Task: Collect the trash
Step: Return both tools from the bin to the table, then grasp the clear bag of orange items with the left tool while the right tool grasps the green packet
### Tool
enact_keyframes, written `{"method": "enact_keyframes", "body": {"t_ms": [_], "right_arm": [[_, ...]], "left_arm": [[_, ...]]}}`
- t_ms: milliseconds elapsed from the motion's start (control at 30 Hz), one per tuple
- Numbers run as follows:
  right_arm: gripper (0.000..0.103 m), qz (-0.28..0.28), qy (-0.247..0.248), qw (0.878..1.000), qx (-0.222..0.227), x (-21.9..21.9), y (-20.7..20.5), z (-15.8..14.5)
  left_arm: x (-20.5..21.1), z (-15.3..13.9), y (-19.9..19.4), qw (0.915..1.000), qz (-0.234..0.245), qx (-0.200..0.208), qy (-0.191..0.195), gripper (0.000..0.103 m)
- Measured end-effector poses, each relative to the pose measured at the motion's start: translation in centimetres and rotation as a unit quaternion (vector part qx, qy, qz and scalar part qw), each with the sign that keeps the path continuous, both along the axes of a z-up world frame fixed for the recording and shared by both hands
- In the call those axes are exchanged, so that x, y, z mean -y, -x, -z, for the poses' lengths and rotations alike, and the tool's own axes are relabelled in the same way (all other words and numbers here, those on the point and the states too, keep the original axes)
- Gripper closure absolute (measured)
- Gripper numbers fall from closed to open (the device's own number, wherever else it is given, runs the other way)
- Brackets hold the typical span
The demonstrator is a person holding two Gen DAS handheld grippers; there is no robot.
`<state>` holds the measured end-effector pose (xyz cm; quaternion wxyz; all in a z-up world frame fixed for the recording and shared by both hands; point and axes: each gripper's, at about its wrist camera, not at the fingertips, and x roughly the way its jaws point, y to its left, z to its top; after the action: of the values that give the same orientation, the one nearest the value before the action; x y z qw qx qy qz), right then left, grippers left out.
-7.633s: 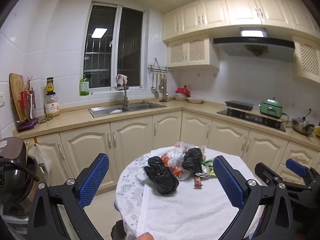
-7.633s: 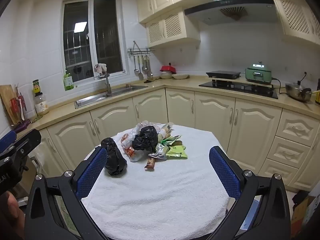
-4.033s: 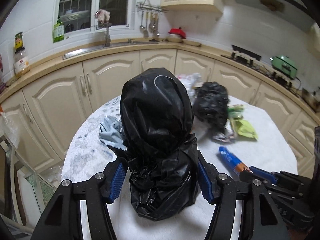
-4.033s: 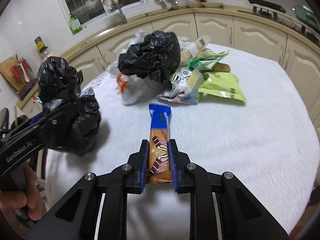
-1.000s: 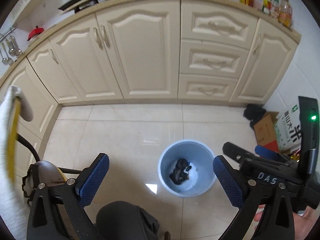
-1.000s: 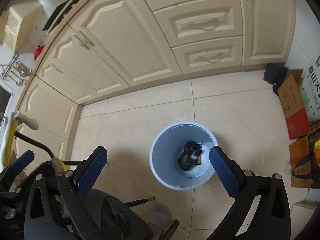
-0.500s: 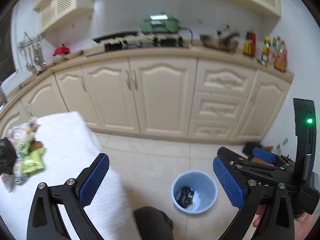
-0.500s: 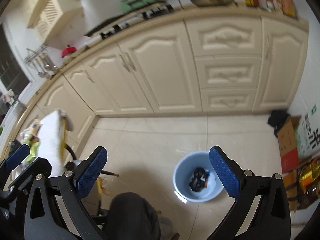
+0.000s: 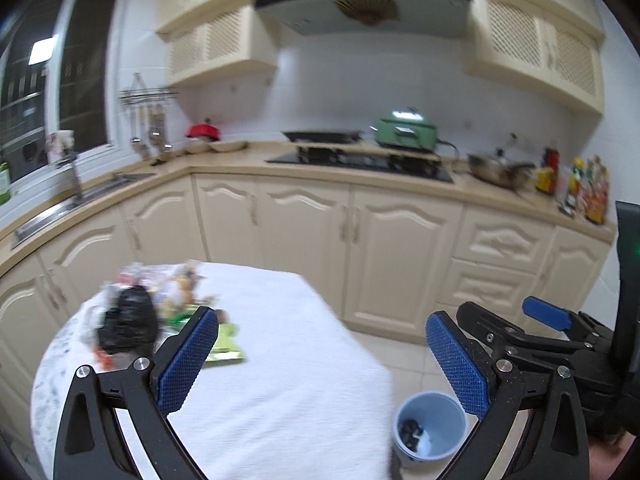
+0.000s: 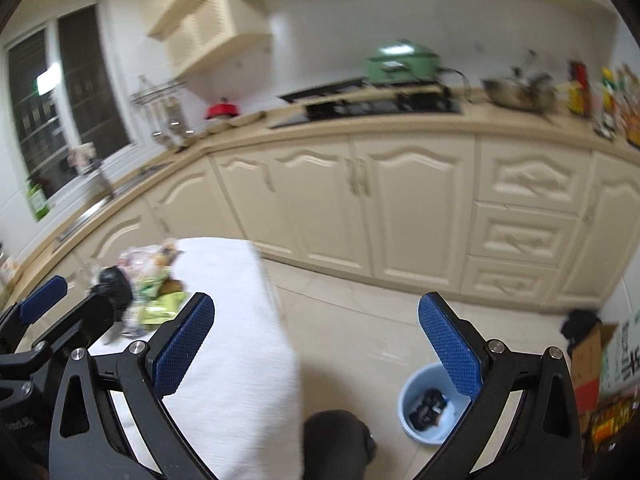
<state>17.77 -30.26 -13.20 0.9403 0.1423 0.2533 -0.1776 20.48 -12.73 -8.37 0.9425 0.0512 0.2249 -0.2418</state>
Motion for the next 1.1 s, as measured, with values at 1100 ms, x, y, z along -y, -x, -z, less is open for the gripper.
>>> {"method": "enact_keyframes", "body": {"t_ms": [1100], "right_arm": [[0.000, -0.176, 0.060, 0.974, -0.128, -15.9, -18.8, 8.3]], "left_arm": [[-14.3, 4.0, -4.0, 0.9655, -0.241, -0.098, 0.001, 0.001]]}}
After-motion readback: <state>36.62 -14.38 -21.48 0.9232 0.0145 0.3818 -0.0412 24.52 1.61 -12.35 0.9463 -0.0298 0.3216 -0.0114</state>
